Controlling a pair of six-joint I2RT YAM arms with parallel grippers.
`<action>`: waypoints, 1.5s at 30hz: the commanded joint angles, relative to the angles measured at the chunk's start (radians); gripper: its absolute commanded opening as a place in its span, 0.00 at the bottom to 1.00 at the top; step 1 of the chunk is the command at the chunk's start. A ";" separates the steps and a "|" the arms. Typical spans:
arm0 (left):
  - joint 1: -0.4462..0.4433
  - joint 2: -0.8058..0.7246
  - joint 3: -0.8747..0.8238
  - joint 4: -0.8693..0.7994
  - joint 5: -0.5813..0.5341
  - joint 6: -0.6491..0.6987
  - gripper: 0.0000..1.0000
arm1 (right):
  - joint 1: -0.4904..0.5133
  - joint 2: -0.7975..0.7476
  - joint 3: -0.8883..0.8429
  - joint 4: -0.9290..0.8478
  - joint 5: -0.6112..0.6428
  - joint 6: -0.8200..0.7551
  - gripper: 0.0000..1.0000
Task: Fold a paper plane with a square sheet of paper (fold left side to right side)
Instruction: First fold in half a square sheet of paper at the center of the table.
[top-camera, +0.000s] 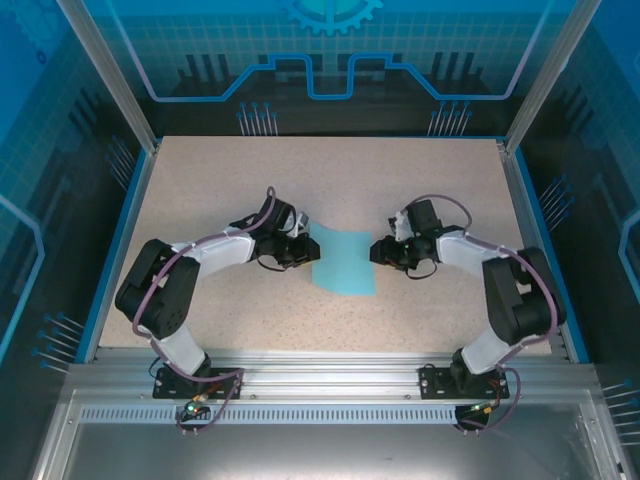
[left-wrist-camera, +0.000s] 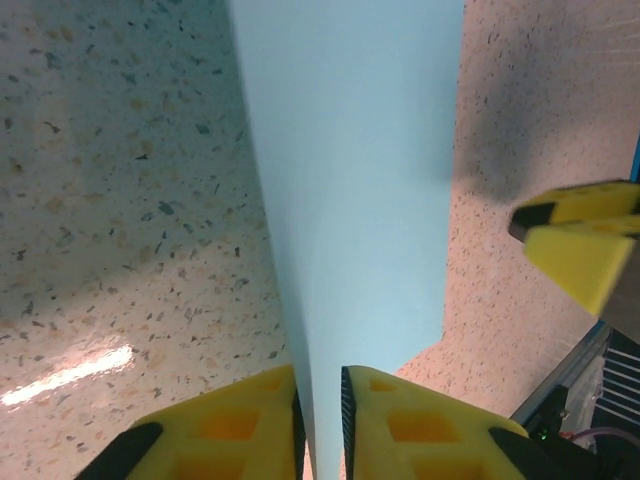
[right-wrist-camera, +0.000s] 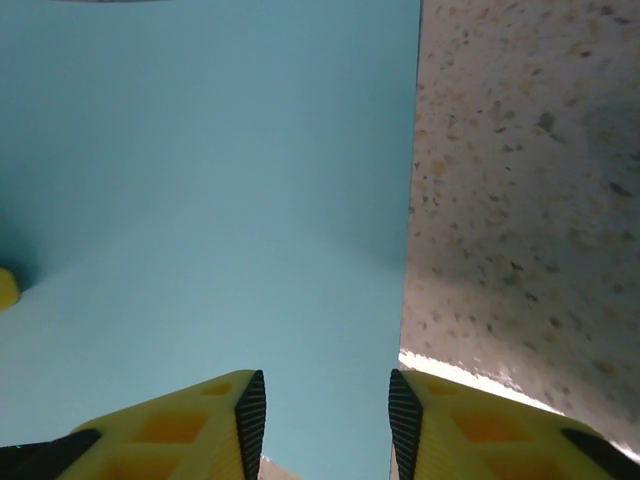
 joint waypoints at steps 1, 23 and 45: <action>-0.011 0.008 0.026 -0.040 -0.002 0.022 0.25 | 0.034 0.071 0.071 0.058 -0.026 0.018 0.38; -0.130 0.162 0.155 0.153 0.119 -0.088 0.67 | 0.028 0.123 -0.030 0.092 -0.017 0.026 0.38; -0.149 0.190 0.177 0.140 0.106 -0.085 0.33 | -0.020 0.136 -0.004 0.357 -0.401 0.163 0.43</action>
